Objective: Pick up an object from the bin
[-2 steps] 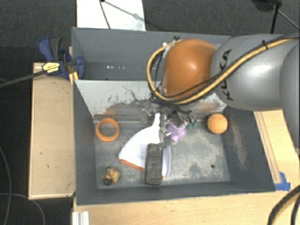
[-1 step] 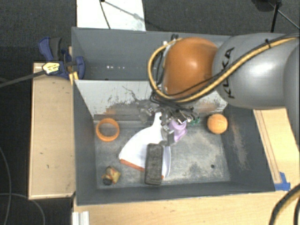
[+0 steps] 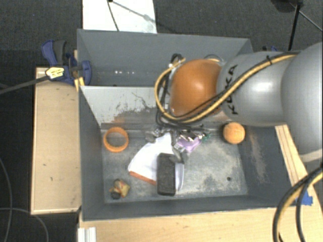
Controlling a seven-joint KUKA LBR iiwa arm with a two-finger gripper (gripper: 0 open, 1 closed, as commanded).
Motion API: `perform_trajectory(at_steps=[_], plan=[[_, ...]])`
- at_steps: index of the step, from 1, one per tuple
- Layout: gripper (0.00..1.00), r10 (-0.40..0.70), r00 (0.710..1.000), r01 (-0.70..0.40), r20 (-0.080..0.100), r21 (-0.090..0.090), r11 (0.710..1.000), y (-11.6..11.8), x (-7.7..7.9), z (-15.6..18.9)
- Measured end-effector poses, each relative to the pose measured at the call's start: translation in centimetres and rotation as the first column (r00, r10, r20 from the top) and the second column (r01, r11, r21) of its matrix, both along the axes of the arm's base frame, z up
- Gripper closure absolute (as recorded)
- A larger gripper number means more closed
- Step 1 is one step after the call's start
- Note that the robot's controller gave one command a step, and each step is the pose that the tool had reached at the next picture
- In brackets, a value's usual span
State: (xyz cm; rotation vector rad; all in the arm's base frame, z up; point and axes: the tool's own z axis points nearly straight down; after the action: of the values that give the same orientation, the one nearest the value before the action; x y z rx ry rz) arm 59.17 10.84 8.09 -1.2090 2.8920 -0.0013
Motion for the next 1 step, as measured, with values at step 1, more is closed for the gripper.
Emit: perform_trajectory(at_steps=[1], plan=[[1.0,-0.018,0.999,0.017,0.034,0.023,1.0,0.66,1.05,-2.26]])
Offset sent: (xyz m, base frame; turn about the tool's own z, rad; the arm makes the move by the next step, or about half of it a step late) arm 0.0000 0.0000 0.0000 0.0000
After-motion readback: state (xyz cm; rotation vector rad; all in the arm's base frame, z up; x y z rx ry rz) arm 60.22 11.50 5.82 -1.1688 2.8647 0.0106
